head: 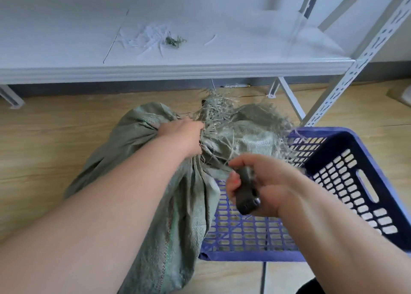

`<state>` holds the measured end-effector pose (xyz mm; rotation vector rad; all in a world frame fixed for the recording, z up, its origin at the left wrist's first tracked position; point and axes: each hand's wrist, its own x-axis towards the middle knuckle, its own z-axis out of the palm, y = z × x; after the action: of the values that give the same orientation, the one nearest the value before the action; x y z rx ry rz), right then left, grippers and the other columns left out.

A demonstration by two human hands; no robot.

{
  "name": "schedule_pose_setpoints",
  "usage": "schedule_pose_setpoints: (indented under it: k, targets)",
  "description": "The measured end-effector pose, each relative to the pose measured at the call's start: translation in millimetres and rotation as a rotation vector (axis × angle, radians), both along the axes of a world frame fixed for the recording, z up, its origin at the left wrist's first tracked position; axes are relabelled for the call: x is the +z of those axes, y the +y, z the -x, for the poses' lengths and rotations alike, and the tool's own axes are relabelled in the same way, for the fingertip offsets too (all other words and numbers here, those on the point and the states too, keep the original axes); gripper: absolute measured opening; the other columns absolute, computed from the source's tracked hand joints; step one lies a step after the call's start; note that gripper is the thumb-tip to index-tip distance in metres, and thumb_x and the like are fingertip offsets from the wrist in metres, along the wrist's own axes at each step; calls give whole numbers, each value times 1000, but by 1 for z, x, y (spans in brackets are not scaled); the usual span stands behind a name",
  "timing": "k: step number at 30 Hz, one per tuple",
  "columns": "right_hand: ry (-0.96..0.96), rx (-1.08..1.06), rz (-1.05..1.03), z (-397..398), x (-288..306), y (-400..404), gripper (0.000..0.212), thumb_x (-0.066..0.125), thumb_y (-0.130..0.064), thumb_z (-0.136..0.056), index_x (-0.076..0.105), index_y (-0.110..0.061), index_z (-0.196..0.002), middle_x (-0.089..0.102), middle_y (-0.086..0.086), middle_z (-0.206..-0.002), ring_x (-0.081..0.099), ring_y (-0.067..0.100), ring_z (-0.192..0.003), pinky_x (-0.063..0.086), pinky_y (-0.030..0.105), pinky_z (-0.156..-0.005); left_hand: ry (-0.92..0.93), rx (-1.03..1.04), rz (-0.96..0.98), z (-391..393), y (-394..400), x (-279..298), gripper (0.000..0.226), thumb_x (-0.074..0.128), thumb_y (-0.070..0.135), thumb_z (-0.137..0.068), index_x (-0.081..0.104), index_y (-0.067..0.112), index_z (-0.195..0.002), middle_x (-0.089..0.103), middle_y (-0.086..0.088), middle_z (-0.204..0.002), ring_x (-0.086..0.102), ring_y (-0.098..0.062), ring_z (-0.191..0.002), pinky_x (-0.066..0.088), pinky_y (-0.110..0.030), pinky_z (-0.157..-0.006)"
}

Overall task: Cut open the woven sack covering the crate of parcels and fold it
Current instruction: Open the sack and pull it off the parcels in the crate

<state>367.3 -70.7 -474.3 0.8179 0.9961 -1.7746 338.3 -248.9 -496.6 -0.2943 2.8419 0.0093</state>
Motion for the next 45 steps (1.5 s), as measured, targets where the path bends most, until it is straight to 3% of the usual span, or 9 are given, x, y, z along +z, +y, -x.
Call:
schedule_pose_setpoints:
  k: [4, 9, 18, 22, 26, 31, 34, 39, 45]
  targets:
    - [359, 41, 87, 12, 40, -4, 15, 53, 0, -86, 46, -8, -75, 43, 3, -57, 39, 10, -41, 36, 18, -32, 3, -88, -1, -7, 12, -8, 22, 53, 21, -92, 57, 24, -113, 66, -1, -111, 61, -24, -99, 46, -37, -86]
    - [1004, 375, -470, 62, 16, -37, 15, 56, -3, -90, 66, -7, -100, 66, 9, -78, 55, 11, -45, 50, 21, -45, -121, -156, 96, -20, 23, -18, 64, 43, 0, -83, 50, 39, -134, 60, -6, -128, 60, -29, -106, 53, -36, -82]
    - [1160, 1587, -1018, 101, -82, -63, 47, 45, -28, -99, 44, -7, -140, 50, 16, -140, 51, 31, -124, 40, 35, -96, -88, -132, -173, -34, 13, 1, 46, 70, 39, -79, 55, 43, -123, 59, 6, -128, 55, -23, -118, 46, -34, -90]
    - [966, 1634, -1274, 117, -97, -24, 53, 40, -31, -100, 35, -4, -145, 47, 18, -142, 50, 32, -126, 42, 37, -99, -145, -78, -88, -28, 1, 28, 82, 75, 55, -70, 39, 37, -141, 36, 3, -151, 38, -25, -136, 33, -44, -109]
    - [854, 1632, -1381, 130, -95, 8, 55, 38, -22, -102, 18, -14, -153, 39, 17, -149, 45, 32, -130, 42, 41, -101, -196, 2, -57, -31, 11, 16, 49, 65, 46, -86, 54, 37, -132, 52, -1, -140, 50, -27, -125, 42, -40, -101]
    - [1082, 1097, -1487, 138, -64, -11, 28, 50, -10, -93, 58, -7, -120, 60, 11, -94, 60, 26, -82, 53, 36, -67, 4, -12, 51, -35, 27, -16, 21, 51, 21, -94, 68, 31, -97, 68, 0, -102, 61, -24, -91, 38, -29, -71]
    - [1290, 843, -1082, 136, -36, -36, 25, 64, -20, -89, 64, -15, -114, 64, 5, -88, 59, 19, -68, 53, 32, -64, 34, 72, 10, -26, 26, -17, 20, 51, 25, -95, 70, 28, -100, 62, 0, -88, 58, -25, -82, 38, -30, -67]
    - [943, 1084, -448, 108, -44, -37, 35, 69, -36, -87, 60, -17, -114, 60, 10, -74, 53, 20, -59, 52, 39, -69, 83, 123, -78, -20, 22, -17, 18, 57, 30, -92, 68, 26, -106, 62, -3, -94, 58, -28, -85, 39, -32, -67]
    - [1109, 1217, -1023, 120, -85, 22, 24, 71, -32, -85, 61, -14, -98, 61, 2, -78, 60, 16, -63, 46, 22, -56, 75, 152, -284, -22, 16, -13, 19, 76, 29, -79, 63, 34, -91, 64, 4, -107, 57, -21, -92, 39, -29, -71]
